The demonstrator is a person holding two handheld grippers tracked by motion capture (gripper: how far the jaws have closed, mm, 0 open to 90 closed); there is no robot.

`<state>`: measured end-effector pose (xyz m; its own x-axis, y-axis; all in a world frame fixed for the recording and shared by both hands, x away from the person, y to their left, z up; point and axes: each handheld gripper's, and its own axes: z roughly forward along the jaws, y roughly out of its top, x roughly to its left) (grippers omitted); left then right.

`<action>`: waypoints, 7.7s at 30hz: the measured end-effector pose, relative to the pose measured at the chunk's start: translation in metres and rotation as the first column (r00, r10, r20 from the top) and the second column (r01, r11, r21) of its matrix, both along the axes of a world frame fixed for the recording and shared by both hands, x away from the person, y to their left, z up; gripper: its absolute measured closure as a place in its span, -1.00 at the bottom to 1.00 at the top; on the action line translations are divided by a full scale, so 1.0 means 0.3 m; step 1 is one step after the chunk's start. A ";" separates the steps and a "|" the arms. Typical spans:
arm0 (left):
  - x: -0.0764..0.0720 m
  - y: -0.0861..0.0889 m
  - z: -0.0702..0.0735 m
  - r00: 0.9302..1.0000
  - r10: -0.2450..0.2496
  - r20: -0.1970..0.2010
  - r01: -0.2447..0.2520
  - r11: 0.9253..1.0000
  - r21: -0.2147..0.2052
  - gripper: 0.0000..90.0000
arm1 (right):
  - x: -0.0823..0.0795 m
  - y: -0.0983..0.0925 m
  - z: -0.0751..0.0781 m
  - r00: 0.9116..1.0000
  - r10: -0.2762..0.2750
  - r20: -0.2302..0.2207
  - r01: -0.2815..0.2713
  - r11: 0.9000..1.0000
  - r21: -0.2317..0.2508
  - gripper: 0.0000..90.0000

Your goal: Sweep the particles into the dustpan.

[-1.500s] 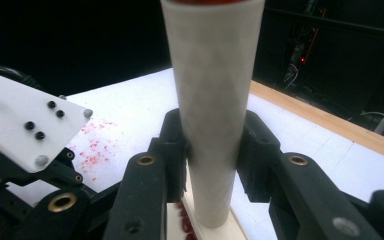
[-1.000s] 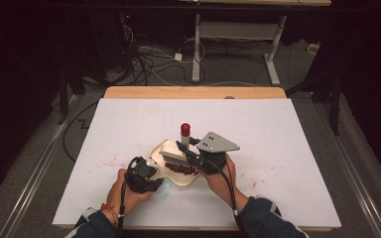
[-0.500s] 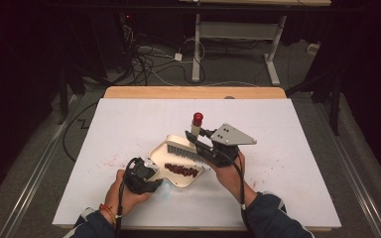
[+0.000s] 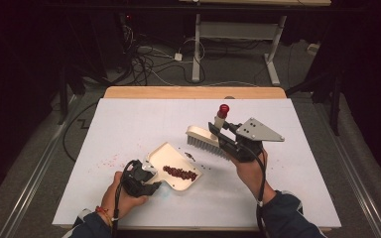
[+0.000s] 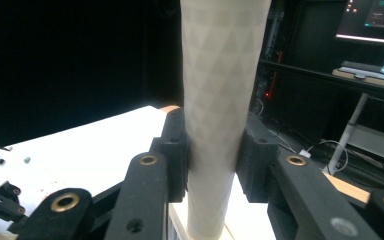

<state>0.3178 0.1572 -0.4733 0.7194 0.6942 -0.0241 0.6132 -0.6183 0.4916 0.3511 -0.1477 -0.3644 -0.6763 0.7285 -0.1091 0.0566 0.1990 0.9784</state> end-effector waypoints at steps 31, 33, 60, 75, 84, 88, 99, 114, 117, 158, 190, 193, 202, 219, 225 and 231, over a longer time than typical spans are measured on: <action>-0.021 -0.011 0.018 1.000 -0.002 -0.008 0.002 1.000 0.009 0.42 | 0.093 -0.135 -0.080 0.974 -0.225 -0.019 0.223 0.971 -0.089 0.56; -0.021 -0.011 0.015 1.000 0.000 -0.011 0.000 1.000 0.011 0.42 | 0.102 -0.146 -0.085 0.970 -0.240 -0.026 0.237 0.967 -0.088 0.56; -0.013 -0.016 0.012 1.000 0.005 -0.018 -0.005 1.000 0.007 0.42 | 0.021 0.041 -0.155 0.988 -0.153 -0.006 0.152 0.982 -0.114 0.55; -0.006 -0.017 0.012 1.000 0.007 -0.020 -0.007 1.000 0.002 0.42 | -0.036 0.165 -0.173 0.998 -0.052 -0.023 0.050 0.996 -0.078 0.54; -0.006 -0.017 0.013 1.000 0.008 -0.019 -0.008 1.000 0.000 0.42 | -0.065 0.166 -0.156 0.999 0.011 -0.046 -0.014 0.999 -0.048 0.56; -0.007 -0.019 0.011 1.000 0.003 -0.019 -0.003 1.000 0.008 0.42 | -0.068 0.163 -0.149 0.999 0.024 -0.046 -0.026 0.999 -0.040 0.56; -0.013 -0.018 0.010 1.000 -0.006 -0.015 0.006 1.000 0.013 0.42 | -0.075 0.121 -0.097 1.000 0.018 -0.011 -0.018 1.000 -0.015 0.56; -0.036 -0.021 0.017 0.999 -0.036 -0.019 0.037 0.998 0.044 0.42 | -0.138 -0.075 -0.098 0.998 -0.042 -0.045 0.037 0.994 -0.099 0.56; -0.034 -0.025 0.015 0.999 -0.036 -0.022 0.037 0.998 0.045 0.42 | -0.152 -0.089 -0.111 0.997 -0.048 -0.057 0.040 0.992 -0.122 0.56; -0.030 -0.031 0.011 0.999 -0.035 -0.027 0.036 0.999 0.038 0.42 | -0.239 0.064 -0.115 0.992 0.112 -0.059 -0.119 0.984 -0.132 0.56; 0.011 0.016 0.009 0.997 -0.022 -0.079 0.021 1.000 -0.013 0.42 | 0.159 0.194 -0.159 1.000 -0.013 0.019 0.015 0.994 -0.109 0.56; 0.021 0.027 0.009 0.997 -0.006 -0.076 0.006 1.000 -0.012 0.42 | 0.143 0.211 -0.162 0.999 0.031 0.020 -0.028 0.991 -0.128 0.56; 0.032 0.038 0.008 0.997 0.024 -0.071 -0.024 1.000 -0.008 0.42 | 0.057 0.189 -0.159 0.995 0.093 -0.022 -0.095 0.986 -0.135 0.56; 0.037 0.042 0.005 0.997 0.041 -0.065 -0.042 0.999 -0.016 0.42 | -0.038 0.155 -0.071 0.993 0.121 0.011 -0.120 0.989 -0.081 0.56; 0.037 0.044 0.006 0.997 0.046 -0.063 -0.047 0.999 -0.017 0.42 | 0.018 0.112 -0.094 0.999 0.015 0.042 -0.009 0.990 -0.142 0.56; 0.043 0.058 0.004 0.996 0.069 -0.063 -0.071 0.997 -0.026 0.42 | 0.036 0.094 -0.107 1.000 0.015 -0.001 -0.015 0.993 -0.113 0.56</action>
<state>0.3307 0.1747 -0.4721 0.6657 0.7410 -0.0877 0.6843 -0.5594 0.4677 0.3620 -0.1195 -0.3965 -0.6868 0.7015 -0.1903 0.0529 0.3094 0.9495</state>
